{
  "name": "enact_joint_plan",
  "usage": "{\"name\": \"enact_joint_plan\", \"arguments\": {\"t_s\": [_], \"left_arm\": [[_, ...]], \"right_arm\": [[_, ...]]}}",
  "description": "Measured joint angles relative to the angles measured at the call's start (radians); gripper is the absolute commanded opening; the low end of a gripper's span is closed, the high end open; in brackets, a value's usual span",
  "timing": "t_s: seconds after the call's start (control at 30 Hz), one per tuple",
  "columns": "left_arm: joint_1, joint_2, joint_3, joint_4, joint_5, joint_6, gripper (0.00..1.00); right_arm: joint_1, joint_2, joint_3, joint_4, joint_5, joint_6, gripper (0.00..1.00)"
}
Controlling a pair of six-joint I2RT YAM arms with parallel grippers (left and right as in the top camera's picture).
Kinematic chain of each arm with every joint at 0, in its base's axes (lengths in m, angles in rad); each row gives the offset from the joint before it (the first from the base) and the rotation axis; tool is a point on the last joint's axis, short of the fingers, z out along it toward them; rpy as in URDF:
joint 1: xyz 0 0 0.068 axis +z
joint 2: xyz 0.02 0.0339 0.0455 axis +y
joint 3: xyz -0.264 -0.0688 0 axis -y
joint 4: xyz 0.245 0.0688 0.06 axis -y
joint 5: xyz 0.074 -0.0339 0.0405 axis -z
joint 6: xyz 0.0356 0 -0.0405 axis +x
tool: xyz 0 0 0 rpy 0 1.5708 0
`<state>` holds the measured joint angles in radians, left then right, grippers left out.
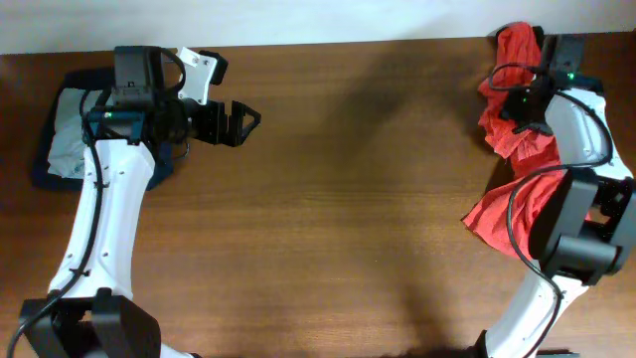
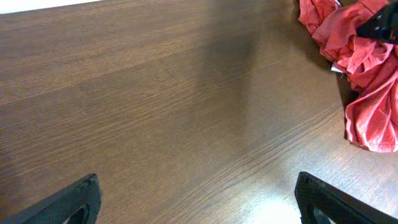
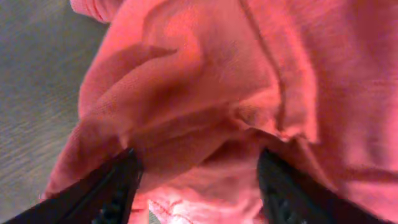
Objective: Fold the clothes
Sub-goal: 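Reach the right gripper to the crumpled orange t-shirt and grasp it, then lift the orange t-shirt with the right gripper and drag it to table center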
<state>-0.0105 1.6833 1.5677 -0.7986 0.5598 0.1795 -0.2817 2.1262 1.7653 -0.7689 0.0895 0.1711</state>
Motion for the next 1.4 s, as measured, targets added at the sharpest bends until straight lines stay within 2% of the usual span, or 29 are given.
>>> {"name": "enact_joint_plan", "arguments": {"t_s": [0.07,0.2,0.27,0.37,0.73,0.8,0.87,0.9,0.93,0.97,1.17,1.4], "left_arm": [[0.000,0.000,0.000,0.002,0.000,0.000,0.99],[0.000,0.000,0.000,0.002,-0.002,0.000,0.99],[0.000,0.000,0.000,0.002,-0.003,0.000,0.99],[0.000,0.000,0.000,0.004,-0.003,0.000,0.99],[0.000,0.000,0.000,0.037,-0.004,0.000,0.98],[0.000,0.000,0.000,0.053,-0.004,-0.002,0.84],[0.000,0.000,0.000,0.075,-0.004,-0.006,0.80],[0.000,0.000,0.000,0.087,-0.004,-0.004,0.80],[0.000,0.000,0.000,0.099,-0.003,-0.004,0.96],[0.000,0.000,0.000,0.111,-0.003,-0.003,0.99],[0.003,0.000,0.000,0.176,0.032,-0.039,0.99],[0.028,0.000,0.028,0.194,0.053,-0.049,0.99]], "right_arm": [[0.000,0.016,0.000,0.008,-0.008,0.002,0.64],[0.000,0.043,0.000,0.031,-0.026,0.002,0.38],[0.000,0.048,0.000,0.038,-0.029,0.009,0.20],[0.000,0.048,0.000,0.040,-0.035,0.006,0.04],[0.000,-0.026,0.133,-0.144,-0.069,-0.012,0.04],[0.000,-0.069,0.197,-0.205,-0.110,-0.038,0.04],[0.001,-0.113,0.270,-0.264,-0.157,-0.066,0.04],[0.003,-0.140,0.315,-0.293,-0.187,-0.082,0.04],[0.004,-0.160,0.355,-0.315,-0.214,-0.097,0.04],[0.008,-0.188,0.408,-0.348,-0.259,-0.127,0.04],[0.097,-0.307,0.671,-0.500,-0.454,-0.246,0.04],[0.259,-0.371,0.853,-0.579,-0.509,-0.276,0.04]]}}
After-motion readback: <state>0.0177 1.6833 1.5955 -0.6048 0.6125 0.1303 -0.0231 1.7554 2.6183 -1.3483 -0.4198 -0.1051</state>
